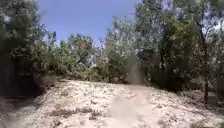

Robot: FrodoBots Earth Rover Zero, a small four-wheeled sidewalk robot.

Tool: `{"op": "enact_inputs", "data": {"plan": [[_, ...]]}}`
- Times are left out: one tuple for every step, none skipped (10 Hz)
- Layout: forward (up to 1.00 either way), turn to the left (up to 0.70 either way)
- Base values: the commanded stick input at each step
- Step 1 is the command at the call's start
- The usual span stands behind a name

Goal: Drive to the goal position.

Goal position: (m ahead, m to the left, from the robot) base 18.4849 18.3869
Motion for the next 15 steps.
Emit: {"op": "enact_inputs", "data": {"plan": [[0.45,0.02],[0.45,0.02],[0.45,0.02],[0.45,0.02],[0.45,0.02],[0.45,0.02],[0.45,0.02],[0.45,0.02],[0.45,0.02],[0.45,0.02],[0.45,0.07],[0.45,0.26],[0.45,0.27],[0.45,0.27],[0.45,0.27]]}}
